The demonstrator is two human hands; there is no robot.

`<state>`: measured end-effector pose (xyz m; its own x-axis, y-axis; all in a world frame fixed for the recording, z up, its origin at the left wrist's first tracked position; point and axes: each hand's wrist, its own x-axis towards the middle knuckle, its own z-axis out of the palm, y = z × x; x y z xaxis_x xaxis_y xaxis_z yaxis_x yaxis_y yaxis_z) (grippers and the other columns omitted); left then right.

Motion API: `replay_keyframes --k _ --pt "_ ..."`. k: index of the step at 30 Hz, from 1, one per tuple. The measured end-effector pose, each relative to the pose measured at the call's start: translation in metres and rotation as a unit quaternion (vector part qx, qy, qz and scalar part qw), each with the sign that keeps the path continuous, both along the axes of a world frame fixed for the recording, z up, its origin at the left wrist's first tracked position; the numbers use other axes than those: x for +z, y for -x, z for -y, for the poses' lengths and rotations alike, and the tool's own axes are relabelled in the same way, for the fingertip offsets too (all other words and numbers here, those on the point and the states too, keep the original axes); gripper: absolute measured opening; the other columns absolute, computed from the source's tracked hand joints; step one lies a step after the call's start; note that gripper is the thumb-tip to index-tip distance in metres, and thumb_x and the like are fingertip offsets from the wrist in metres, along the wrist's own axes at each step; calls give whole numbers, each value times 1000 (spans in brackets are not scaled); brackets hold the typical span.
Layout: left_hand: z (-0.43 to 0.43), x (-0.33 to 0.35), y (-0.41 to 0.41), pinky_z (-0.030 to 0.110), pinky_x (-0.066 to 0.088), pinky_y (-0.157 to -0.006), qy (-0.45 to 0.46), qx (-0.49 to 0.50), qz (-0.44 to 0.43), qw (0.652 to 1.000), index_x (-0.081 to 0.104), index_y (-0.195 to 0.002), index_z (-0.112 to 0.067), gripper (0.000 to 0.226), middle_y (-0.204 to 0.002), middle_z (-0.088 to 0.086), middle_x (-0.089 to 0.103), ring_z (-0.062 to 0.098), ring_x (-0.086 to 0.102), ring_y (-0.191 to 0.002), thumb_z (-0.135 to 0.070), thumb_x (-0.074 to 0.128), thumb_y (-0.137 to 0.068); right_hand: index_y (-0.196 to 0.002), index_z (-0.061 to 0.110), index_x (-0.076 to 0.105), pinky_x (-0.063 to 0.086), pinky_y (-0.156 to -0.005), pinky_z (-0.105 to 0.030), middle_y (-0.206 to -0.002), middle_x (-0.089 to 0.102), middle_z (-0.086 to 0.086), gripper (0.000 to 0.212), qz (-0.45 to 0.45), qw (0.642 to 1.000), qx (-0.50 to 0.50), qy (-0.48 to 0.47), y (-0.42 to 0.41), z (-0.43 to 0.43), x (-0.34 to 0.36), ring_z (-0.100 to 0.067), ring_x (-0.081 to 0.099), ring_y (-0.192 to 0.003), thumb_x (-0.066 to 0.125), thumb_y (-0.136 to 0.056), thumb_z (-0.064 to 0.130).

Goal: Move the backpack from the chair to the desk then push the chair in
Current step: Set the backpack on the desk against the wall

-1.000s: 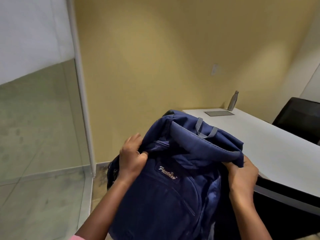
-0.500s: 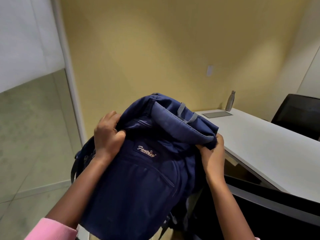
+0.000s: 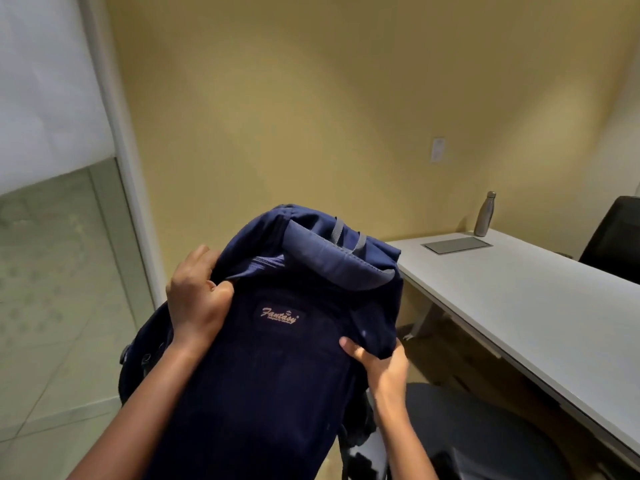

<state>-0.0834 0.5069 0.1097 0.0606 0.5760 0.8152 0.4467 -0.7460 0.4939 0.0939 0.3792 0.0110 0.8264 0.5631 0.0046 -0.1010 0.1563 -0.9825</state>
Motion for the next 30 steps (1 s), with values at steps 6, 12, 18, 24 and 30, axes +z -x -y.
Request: replay_keyframes --k 6,12,18,24,30 --pt "-62 -12 -7 39 29 -52 32 37 40 998 50 -67 9 22 -62 17 41 32 37 -52 -3 38 -53 -105 19 57 50 -73 -21 -101 65 2 56 28 995 -83 -52 -7 -68 0 -11 62 -90 85 -57 14" --pt "-132 -36 -24 33 20 -53 89 47 107 989 44 -67 3 7 -66 20 40 28 34 -57 0 48 -62 -119 4 52 48 -79 -32 -105 65 -9 71 132 980 -147 -36 -28 -134 20 -26 61 -96 84 -58 16" --pt "-211 -56 -73 35 24 -54 139 4 131 982 45 -71 6 16 -69 17 43 27 36 -61 2 61 -70 -103 6 58 42 -68 -26 -94 68 -15 55 215 953 -211 -24 -67 -190 36 -29 63 -84 84 -56 18" --pt "-287 -47 -145 36 26 -55 168 -47 104 979 48 -73 6 14 -73 24 47 37 41 -61 8 62 -71 -102 8 56 51 -75 -34 -96 66 -14 57 213 939 -267 -40 -117 -248 45 -25 62 -85 73 -52 29" --pt "-344 -30 -220 27 21 -55 139 -124 95 978 52 -76 4 10 -76 15 43 26 37 -62 10 55 -69 -101 15 55 50 -71 -29 -91 62 -3 52 206 924 -314 -75 -175 -291 47 -20 61 -82 74 -53 24"
